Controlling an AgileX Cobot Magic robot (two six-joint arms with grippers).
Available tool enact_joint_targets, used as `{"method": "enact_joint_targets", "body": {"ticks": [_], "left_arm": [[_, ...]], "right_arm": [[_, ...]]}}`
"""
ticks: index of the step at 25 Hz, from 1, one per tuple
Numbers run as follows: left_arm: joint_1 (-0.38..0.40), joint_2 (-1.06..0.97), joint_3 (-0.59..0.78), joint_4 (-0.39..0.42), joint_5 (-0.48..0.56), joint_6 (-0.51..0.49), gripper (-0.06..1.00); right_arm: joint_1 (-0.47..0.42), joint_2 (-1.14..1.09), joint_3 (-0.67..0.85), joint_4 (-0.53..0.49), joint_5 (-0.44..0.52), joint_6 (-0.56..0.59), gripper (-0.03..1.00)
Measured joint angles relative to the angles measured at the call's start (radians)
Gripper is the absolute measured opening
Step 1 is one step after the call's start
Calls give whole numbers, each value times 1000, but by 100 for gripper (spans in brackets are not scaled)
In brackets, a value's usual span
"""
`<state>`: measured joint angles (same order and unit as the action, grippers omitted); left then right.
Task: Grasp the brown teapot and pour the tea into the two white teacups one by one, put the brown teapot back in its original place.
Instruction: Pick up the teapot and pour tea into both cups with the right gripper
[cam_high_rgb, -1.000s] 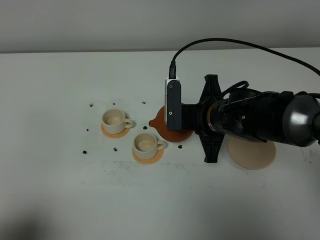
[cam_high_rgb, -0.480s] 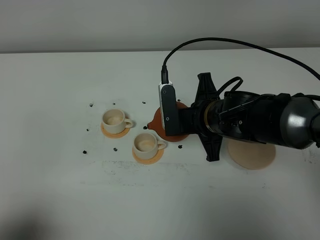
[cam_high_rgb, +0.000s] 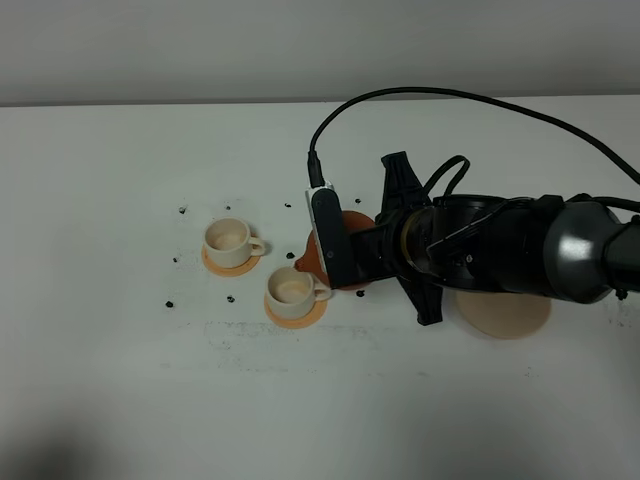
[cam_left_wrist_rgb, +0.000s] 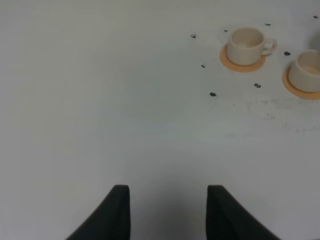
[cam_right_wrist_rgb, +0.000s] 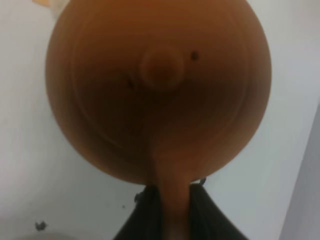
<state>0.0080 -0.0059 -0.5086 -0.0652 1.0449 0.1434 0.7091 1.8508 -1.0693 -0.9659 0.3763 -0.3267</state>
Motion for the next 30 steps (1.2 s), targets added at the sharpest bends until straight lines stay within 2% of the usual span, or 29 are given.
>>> {"method": "enact_joint_targets", "body": {"ticks": [25, 30], "left_arm": [[0, 0, 0, 0, 0, 0, 37], [0, 0, 0, 0, 0, 0, 37]], "right_arm": [[8, 1, 0, -92, 29, 3, 9], [21, 1, -5, -136, 34, 26, 9]]}}
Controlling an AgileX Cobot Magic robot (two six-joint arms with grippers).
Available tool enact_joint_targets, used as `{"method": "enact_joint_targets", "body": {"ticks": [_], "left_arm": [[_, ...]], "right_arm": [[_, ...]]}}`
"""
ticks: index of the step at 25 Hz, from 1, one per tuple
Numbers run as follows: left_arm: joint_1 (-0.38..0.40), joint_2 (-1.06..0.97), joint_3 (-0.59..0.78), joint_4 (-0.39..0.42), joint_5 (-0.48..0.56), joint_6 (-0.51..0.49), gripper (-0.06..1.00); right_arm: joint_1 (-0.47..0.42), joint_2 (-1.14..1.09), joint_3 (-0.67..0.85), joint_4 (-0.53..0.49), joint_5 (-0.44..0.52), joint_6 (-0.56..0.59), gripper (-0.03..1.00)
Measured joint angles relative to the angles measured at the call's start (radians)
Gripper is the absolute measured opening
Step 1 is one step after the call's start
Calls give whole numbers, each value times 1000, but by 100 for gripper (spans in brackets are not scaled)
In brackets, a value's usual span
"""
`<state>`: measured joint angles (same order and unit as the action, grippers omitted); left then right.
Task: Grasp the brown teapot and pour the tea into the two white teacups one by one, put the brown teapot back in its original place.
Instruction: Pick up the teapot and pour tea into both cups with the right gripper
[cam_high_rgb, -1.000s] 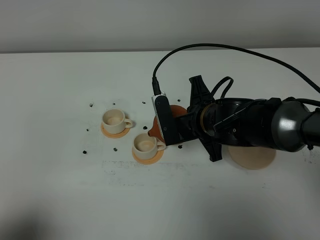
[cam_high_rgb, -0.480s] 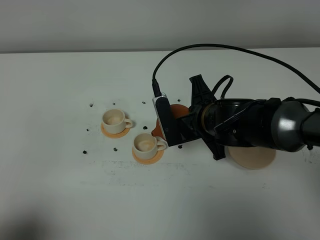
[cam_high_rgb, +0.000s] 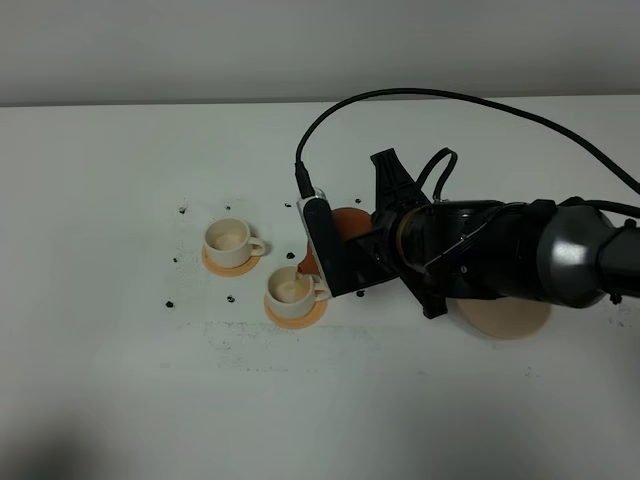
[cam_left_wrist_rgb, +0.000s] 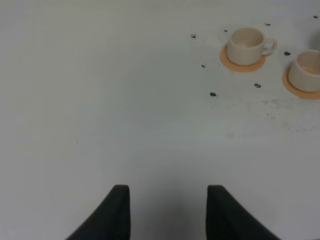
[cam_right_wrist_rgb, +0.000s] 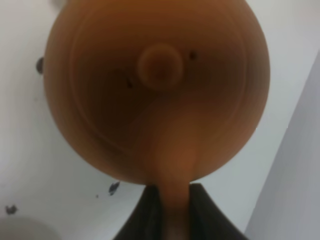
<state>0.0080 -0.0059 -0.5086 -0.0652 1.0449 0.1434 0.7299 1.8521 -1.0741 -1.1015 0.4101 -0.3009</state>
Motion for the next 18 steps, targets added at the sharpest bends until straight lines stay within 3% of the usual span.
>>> {"method": "enact_joint_targets", "body": {"ticks": [18], "left_arm": [[0, 0, 0, 0, 0, 0, 37]], "right_arm": [[0, 0, -14, -87, 16, 24, 9]]}}
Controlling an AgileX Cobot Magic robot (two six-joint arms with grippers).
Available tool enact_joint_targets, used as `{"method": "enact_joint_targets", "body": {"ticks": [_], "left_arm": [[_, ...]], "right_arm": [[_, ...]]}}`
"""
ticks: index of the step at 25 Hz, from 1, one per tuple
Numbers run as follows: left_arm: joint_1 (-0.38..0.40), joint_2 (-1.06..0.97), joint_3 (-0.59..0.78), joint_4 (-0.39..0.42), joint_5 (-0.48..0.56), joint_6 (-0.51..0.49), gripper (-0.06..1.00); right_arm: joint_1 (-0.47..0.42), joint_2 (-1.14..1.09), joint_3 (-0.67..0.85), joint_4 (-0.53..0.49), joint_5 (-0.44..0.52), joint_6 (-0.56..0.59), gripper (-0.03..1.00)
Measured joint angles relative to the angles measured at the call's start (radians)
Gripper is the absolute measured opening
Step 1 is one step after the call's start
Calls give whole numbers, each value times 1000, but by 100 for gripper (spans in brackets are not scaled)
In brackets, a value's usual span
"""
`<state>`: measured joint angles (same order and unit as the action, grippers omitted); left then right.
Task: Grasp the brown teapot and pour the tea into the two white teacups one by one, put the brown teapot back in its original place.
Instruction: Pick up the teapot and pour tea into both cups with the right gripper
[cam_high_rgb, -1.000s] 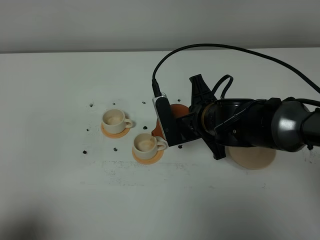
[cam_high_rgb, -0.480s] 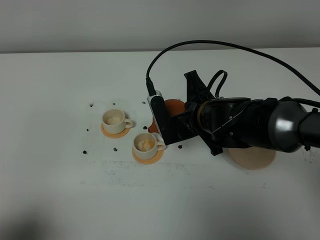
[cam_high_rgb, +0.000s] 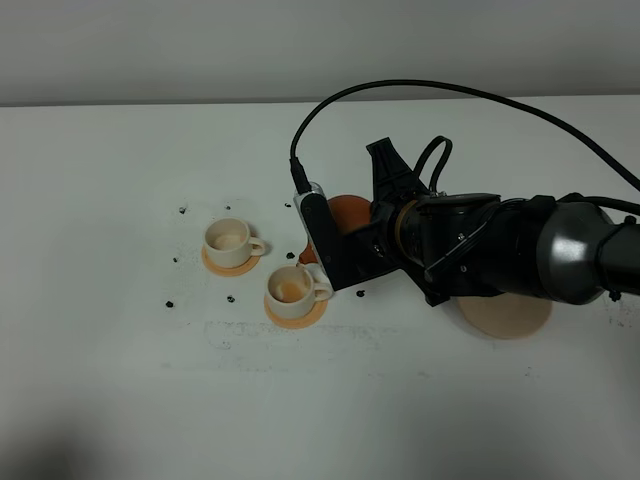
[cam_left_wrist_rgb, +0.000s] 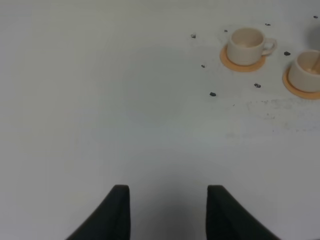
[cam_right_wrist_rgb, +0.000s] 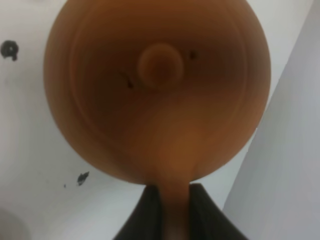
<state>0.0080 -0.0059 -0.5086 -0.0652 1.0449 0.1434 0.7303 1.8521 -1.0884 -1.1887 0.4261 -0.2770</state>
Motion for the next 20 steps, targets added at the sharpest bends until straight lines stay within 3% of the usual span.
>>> {"method": "enact_joint_targets", "body": {"ticks": [20], "left_arm": [[0, 0, 0, 0, 0, 0, 37]], "right_arm": [[10, 2, 0, -29, -1, 0, 9]]}}
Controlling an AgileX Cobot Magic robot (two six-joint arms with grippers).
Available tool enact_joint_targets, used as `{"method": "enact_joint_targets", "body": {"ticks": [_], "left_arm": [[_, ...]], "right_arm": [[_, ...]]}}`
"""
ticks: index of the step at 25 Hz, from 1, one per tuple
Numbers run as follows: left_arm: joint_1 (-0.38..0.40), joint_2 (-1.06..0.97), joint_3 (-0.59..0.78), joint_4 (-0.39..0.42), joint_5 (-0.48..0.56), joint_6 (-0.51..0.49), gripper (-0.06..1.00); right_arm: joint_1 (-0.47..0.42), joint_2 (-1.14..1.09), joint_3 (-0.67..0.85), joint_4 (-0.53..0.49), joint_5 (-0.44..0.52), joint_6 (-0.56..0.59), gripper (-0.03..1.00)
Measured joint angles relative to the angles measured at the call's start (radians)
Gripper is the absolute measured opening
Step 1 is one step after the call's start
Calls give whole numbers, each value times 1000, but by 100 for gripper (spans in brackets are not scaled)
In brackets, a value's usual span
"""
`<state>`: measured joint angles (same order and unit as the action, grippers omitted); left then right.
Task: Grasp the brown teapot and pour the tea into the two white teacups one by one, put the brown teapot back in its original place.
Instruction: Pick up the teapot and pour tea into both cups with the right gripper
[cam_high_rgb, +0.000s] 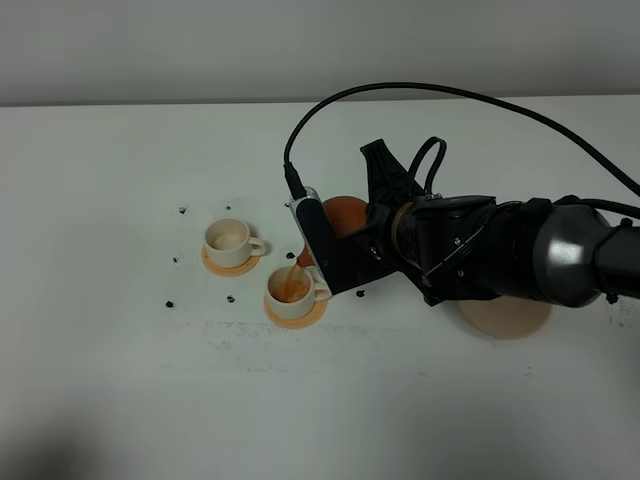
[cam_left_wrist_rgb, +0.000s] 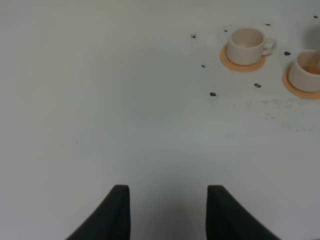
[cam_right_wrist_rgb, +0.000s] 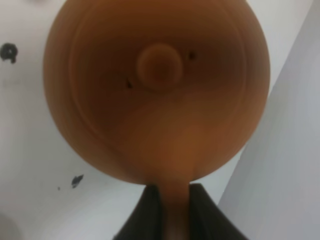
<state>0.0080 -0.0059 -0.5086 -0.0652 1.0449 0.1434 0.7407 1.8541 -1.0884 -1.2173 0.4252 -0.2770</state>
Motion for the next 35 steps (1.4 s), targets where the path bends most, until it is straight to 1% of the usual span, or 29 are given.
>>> {"method": "enact_joint_targets", "body": {"ticks": [10, 24, 35], "left_arm": [[0, 0, 0, 0, 0, 0, 37], [0, 0, 0, 0, 0, 0, 37], [0, 0, 0, 0, 0, 0, 37]], "right_arm": [[0, 0, 0, -42, 0, 1, 9], [3, 14, 0, -51, 4, 0, 9], [10, 18, 0, -86, 5, 0, 9]]}}
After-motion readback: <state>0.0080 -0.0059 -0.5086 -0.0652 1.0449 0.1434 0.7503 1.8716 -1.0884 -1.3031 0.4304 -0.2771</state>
